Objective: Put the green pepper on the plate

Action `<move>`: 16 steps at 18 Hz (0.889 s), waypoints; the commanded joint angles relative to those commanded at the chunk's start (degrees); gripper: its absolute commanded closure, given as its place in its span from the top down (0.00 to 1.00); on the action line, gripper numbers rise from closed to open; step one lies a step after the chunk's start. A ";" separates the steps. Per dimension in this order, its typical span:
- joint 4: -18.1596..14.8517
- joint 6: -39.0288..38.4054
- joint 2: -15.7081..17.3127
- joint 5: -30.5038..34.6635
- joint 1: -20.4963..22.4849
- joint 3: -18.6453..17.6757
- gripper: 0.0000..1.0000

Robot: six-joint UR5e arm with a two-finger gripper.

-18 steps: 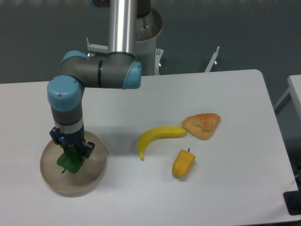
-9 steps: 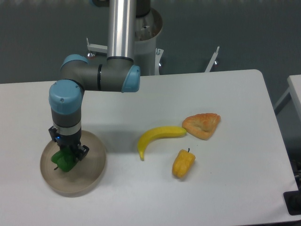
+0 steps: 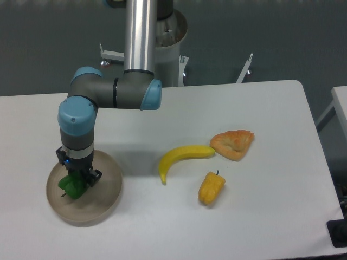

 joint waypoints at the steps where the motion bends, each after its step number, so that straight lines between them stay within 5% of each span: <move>1: 0.00 0.00 -0.09 0.00 0.00 0.00 0.45; 7: 0.00 0.09 -0.44 0.00 0.00 0.00 0.51; 11: 0.00 0.17 -0.18 0.00 0.00 0.26 0.90; 13: 0.00 0.18 0.09 0.00 0.09 0.17 1.00; 16: -0.09 0.09 0.96 -0.09 0.26 0.26 1.00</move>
